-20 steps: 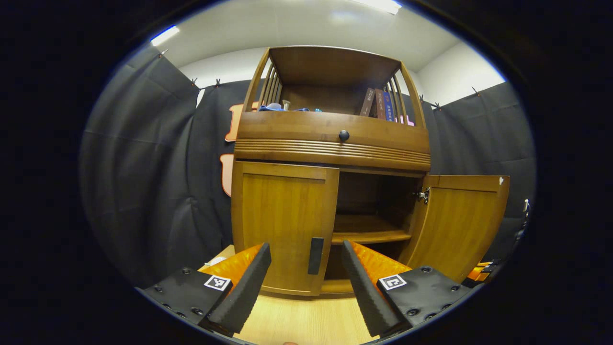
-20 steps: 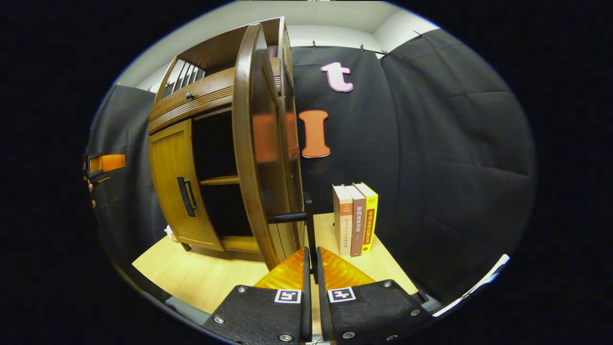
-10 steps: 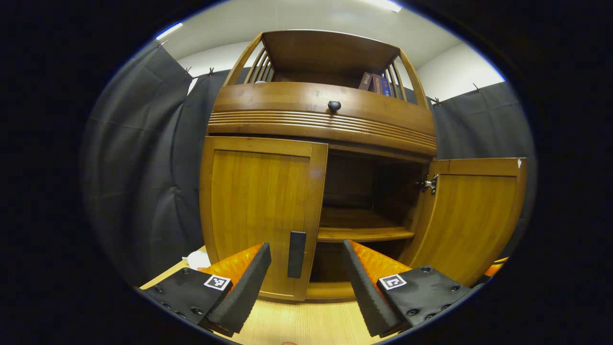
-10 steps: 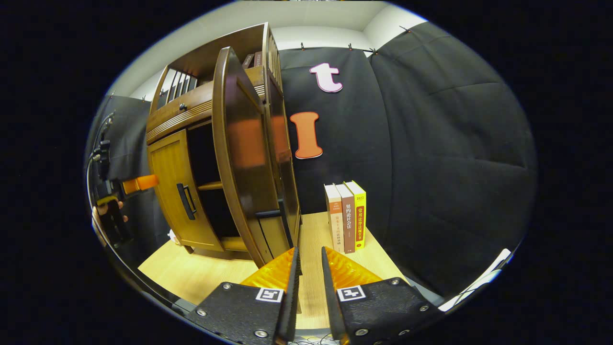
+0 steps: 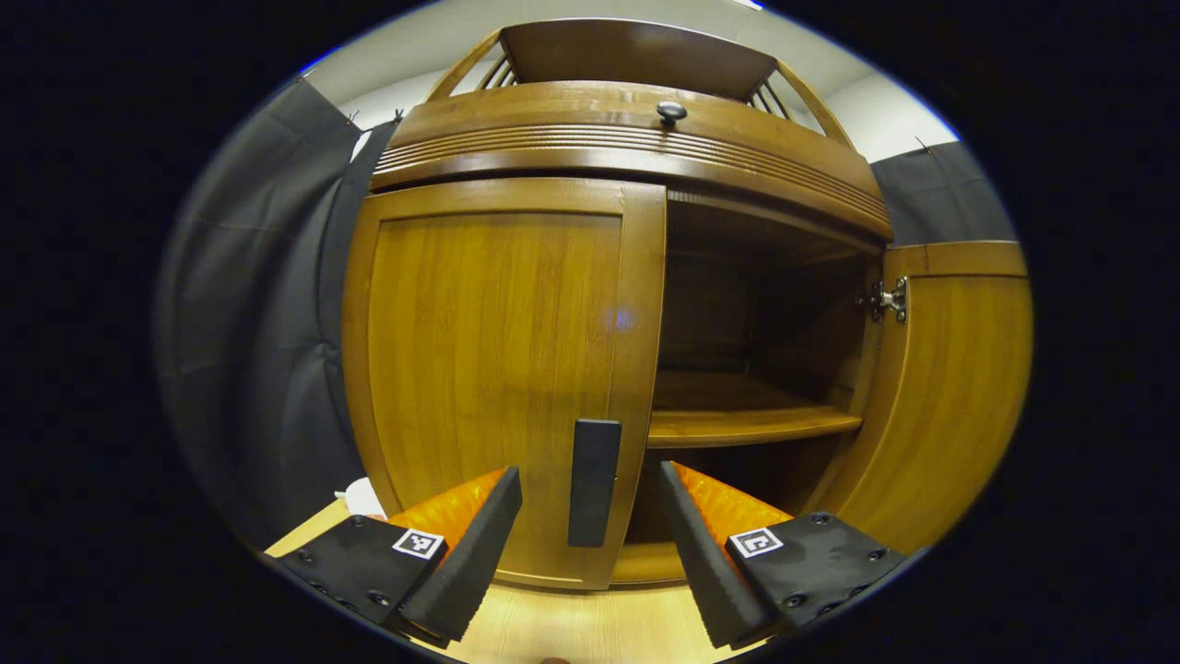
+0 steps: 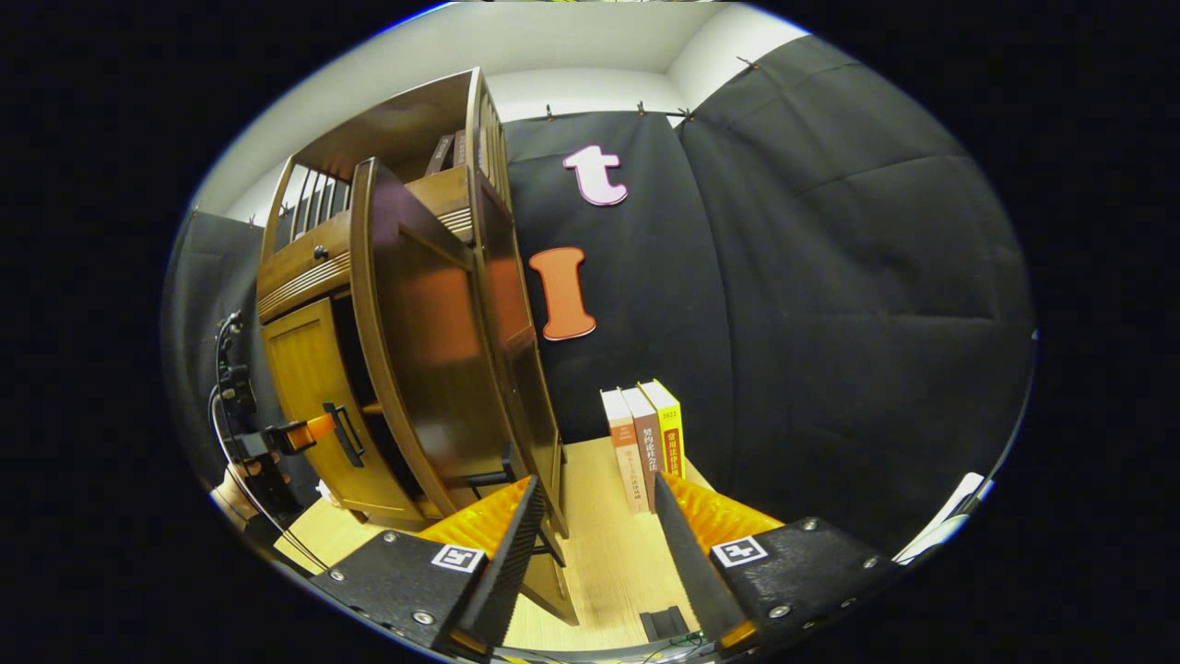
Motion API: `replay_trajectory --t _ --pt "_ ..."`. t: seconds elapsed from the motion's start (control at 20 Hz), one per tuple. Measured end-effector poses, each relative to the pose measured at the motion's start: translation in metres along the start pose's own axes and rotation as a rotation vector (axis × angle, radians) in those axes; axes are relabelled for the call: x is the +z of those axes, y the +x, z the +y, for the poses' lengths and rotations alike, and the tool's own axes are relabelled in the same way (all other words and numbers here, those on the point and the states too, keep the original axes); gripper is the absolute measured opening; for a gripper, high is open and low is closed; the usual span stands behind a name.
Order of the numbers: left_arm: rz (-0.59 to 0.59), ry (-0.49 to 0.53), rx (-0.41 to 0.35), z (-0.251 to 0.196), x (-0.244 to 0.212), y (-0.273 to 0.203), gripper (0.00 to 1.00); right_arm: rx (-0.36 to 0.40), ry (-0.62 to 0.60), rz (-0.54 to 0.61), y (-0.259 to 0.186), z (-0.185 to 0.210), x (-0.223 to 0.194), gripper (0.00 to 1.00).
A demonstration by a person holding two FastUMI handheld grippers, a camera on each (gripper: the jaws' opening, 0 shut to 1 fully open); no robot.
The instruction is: Open the right door of the double-door shoe cabinet with the right hand, and open the left door with the left hand.
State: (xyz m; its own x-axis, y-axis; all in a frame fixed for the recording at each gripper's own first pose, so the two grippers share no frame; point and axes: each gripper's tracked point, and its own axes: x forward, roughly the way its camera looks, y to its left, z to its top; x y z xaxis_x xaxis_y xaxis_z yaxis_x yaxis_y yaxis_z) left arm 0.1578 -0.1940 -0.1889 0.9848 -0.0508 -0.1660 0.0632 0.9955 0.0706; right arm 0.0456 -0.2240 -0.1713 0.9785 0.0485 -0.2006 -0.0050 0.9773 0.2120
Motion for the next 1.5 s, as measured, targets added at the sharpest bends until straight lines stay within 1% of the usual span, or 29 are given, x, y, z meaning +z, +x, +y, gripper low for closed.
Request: replay_trajectory --t 0.05,0.15,0.2,0.25,0.3,0.35,0.4,0.5,0.55,0.6,0.7,0.75,0.85,0.9,0.95,1.05,1.15,1.25,1.4,1.45,1.5 --pt "0.006 0.0 0.0 0.002 -0.003 0.006 0.94 -0.01 0.004 -0.004 0.001 -0.002 0.002 0.84" --pt "0.02 -0.003 0.0 0.003 -0.011 0.016 0.94 -0.021 0.006 -0.007 -0.001 -0.003 0.005 0.85" --pt "0.024 -0.003 0.002 0.003 -0.013 0.021 0.94 -0.027 0.003 -0.009 -0.001 -0.003 0.007 0.88" --pt "0.031 -0.002 0.002 0.004 -0.018 0.026 0.94 -0.032 -0.001 -0.012 -0.001 -0.003 0.01 0.96" --pt "0.037 -0.002 -0.002 0.004 -0.02 0.03 0.94 -0.036 -0.004 -0.017 -0.002 -0.003 0.012 0.99" --pt "0.04 -0.005 -0.005 0.004 -0.022 0.033 0.94 -0.039 -0.006 -0.023 -0.003 -0.002 0.015 1.0" --pt "0.043 -0.008 -0.008 0.004 -0.025 0.035 0.99 -0.041 -0.007 -0.03 -0.004 -0.002 0.018 1.0" --pt "0.059 -0.006 -0.004 0.007 -0.033 0.04 0.99 -0.05 -0.014 -0.045 -0.006 -0.002 0.024 1.0" --pt "0.063 -0.007 -0.002 0.007 -0.036 0.043 0.94 -0.058 -0.019 -0.051 -0.008 -0.002 0.027 1.0" --pt "0.064 -0.014 -0.007 0.007 -0.038 0.045 0.94 -0.064 -0.024 -0.056 -0.008 -0.002 0.029 0.93" --pt "0.068 -0.034 -0.015 0.006 -0.041 0.047 0.89 -0.071 -0.026 -0.068 -0.011 0.001 0.034 0.93" --pt "0.067 -0.044 -0.015 0.007 -0.043 0.048 0.81 -0.075 -0.025 -0.072 -0.012 0.002 0.036 0.93" --pt "0.063 -0.067 -0.049 0.001 -0.044 0.05 0.66 -0.083 -0.025 -0.078 -0.016 0.005 0.039 0.93" --pt "0.064 -0.062 -0.057 -0.003 -0.044 0.052 0.6 -0.089 -0.026 -0.081 -0.017 0.006 0.043 0.93" --pt "0.064 -0.035 -0.05 -0.003 -0.045 0.053 0.49 -0.096 -0.027 -0.083 -0.02 0.006 0.045 0.93" --pt "0.067 0.021 -0.052 -0.002 -0.046 0.05 0.43 -0.109 -0.027 -0.082 -0.025 0.008 0.046 0.93" --pt "0.058 0.015 -0.061 -0.003 -0.044 0.047 0.36 -0.116 -0.02 -0.079 -0.028 0.014 0.045 0.93" --pt "0.057 0.008 -0.077 -0.004 -0.045 0.038 0.34 -0.115 -0.015 -0.071 -0.035 0.023 0.044 0.93" --pt "0.054 0.011 -0.114 -0.002 -0.045 0.023 0.34 -0.125 -0.036 -0.074 -0.043 0.035 0.049 0.93" --pt "0.056 0.007 -0.128 0.0 -0.046 0.017 0.35 -0.13 -0.048 -0.076 -0.046 0.041 0.051 0.93" --pt "0.06 0.001 -0.138 0.001 -0.046 0.01 0.34 -0.128 -0.058 -0.081 -0.05 0.048 0.052 0.93"
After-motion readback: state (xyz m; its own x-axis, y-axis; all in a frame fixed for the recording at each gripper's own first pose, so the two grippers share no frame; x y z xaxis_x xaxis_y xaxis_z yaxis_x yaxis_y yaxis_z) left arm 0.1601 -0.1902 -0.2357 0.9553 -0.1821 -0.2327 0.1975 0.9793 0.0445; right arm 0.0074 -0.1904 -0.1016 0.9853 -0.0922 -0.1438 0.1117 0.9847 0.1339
